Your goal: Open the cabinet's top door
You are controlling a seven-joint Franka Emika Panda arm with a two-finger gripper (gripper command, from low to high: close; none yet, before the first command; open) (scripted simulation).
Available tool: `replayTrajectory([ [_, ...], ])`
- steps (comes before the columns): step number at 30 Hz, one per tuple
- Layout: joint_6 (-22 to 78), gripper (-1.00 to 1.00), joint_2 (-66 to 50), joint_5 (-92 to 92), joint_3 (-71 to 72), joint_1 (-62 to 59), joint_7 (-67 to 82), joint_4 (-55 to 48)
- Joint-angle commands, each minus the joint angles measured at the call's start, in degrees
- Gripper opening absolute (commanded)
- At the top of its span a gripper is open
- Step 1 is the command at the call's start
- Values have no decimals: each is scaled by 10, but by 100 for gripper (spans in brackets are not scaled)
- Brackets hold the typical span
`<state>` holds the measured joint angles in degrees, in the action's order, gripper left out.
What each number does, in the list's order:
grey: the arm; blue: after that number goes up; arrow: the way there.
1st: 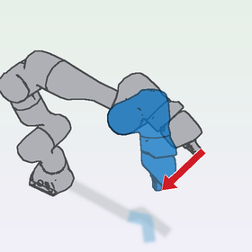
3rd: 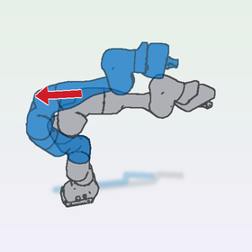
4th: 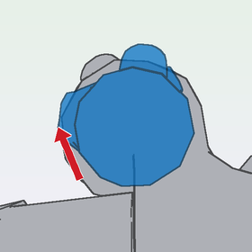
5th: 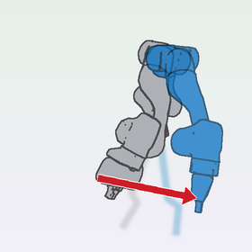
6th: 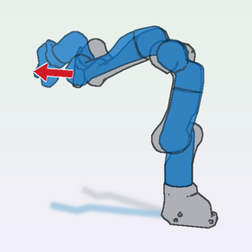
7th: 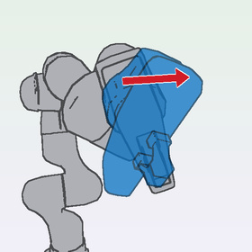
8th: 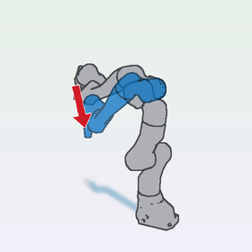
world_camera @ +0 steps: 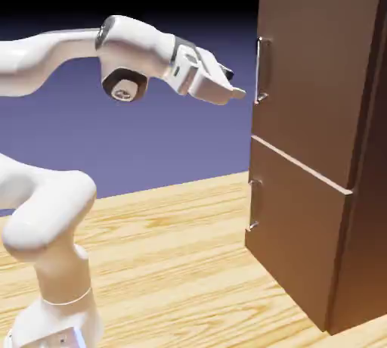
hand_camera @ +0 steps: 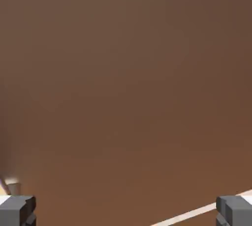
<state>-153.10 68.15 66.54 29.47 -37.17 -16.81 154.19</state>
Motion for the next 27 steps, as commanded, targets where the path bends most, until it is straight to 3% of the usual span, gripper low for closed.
replayTrajectory([
  [1,8,0,13,25,11,-14,10,-3],
  [27,197,0,327,625,276,-370,234,-79],
])
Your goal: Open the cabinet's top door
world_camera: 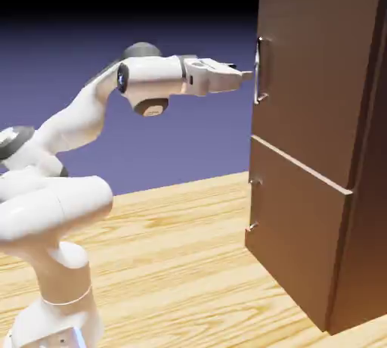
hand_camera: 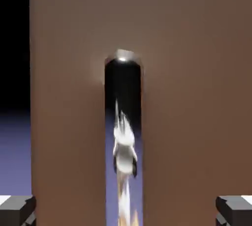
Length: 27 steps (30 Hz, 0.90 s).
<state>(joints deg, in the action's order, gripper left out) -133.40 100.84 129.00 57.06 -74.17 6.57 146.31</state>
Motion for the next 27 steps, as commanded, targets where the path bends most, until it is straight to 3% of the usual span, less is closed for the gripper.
replayTrajectory([
  [1,4,0,0,11,4,-19,-2,-14],
  [4,15,0,2,41,15,-70,-7,-52],
  [5,15,-100,2,41,15,-70,-7,-52],
  [16,261,-100,1,58,-94,-12,121,118],
  [27,535,-100,-13,30,-212,-101,175,199],
])
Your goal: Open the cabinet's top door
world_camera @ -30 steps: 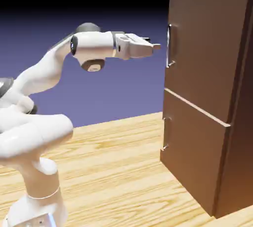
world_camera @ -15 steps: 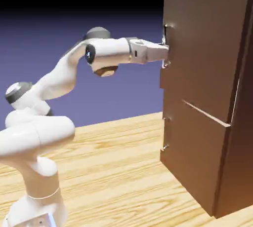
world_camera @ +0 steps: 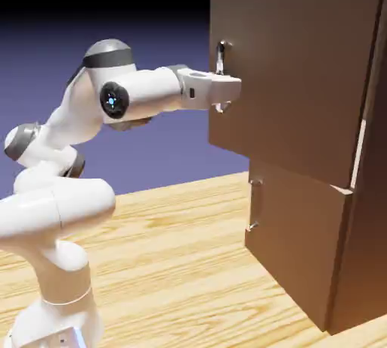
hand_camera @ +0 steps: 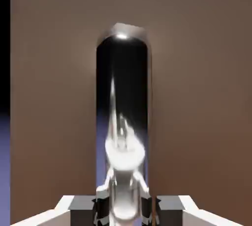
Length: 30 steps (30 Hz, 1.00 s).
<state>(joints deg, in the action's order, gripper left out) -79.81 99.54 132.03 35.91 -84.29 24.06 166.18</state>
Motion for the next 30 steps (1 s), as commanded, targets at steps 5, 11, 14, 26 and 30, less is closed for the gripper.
replayTrajectory([
  [5,124,-100,-77,-63,-66,-41,66,8],
  [11,272,-100,-194,-155,-123,-107,156,-15],
  [14,336,-100,-256,-204,-137,-140,205,-38],
  [26,499,-100,-505,-423,-118,-246,420,-189],
  [30,517,-100,-588,-497,-100,-262,485,-253],
])
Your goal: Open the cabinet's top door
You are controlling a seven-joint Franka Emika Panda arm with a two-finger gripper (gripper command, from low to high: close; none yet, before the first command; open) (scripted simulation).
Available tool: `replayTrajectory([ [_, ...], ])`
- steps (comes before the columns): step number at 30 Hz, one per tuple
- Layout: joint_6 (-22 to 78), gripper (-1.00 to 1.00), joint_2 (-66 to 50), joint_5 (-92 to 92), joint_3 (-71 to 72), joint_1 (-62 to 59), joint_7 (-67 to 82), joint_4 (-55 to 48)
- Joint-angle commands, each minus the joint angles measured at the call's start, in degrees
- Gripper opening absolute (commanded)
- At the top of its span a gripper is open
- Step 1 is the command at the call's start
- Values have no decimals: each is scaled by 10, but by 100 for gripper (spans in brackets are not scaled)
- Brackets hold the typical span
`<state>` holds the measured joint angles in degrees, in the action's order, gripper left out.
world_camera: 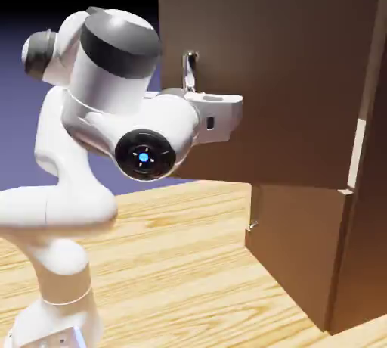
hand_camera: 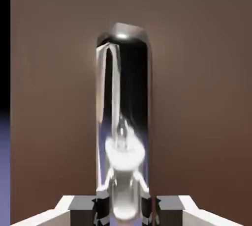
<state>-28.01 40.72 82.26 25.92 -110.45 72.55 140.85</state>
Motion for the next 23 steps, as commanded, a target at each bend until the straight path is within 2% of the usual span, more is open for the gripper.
replayTrajectory([
  [1,2,-100,-21,-17,5,-2,14,-17],
  [11,6,-100,-228,-165,55,-3,96,-191],
  [22,11,-100,-440,-263,104,32,75,-384],
  [23,11,100,-440,-263,104,32,75,-384],
])
